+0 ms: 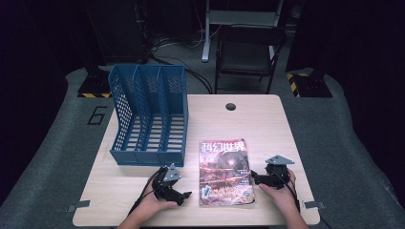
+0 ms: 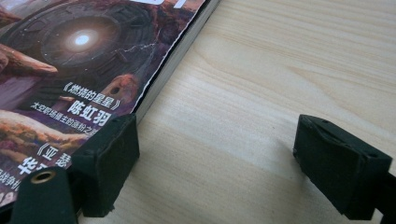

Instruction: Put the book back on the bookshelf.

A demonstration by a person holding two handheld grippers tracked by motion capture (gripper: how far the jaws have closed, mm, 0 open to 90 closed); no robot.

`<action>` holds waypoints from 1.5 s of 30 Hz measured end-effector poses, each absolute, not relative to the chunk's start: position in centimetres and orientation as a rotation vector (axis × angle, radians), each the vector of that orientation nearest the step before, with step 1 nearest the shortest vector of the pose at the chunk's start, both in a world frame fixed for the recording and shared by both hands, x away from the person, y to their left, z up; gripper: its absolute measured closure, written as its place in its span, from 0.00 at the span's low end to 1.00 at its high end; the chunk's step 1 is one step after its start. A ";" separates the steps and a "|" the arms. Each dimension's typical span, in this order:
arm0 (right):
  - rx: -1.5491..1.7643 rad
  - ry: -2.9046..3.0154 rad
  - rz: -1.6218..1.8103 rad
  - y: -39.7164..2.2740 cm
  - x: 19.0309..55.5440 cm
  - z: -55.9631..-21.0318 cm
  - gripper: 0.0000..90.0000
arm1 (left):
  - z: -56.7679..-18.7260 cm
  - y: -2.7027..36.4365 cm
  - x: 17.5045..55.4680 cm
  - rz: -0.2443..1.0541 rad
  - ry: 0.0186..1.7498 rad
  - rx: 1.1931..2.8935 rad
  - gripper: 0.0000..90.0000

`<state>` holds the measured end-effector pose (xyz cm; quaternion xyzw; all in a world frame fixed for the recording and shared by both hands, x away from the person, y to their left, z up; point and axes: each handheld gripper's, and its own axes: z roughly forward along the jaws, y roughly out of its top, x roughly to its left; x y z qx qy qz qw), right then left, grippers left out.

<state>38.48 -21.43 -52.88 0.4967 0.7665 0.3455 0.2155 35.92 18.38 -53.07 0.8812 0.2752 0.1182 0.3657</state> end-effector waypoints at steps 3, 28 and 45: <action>1.362 2.125 0.957 -21.5 38.4 -52.9 0.16 | -53.0 18.4 36.0 0.298 0.700 2.274 0.02; 1.455 2.102 1.149 -20.3 36.6 -50.8 0.47 | -51.9 16.3 34.9 0.225 0.766 2.222 0.29; 1.449 2.205 1.110 -17.2 36.1 -52.1 0.46 | -52.3 13.1 35.0 0.200 0.803 2.176 0.29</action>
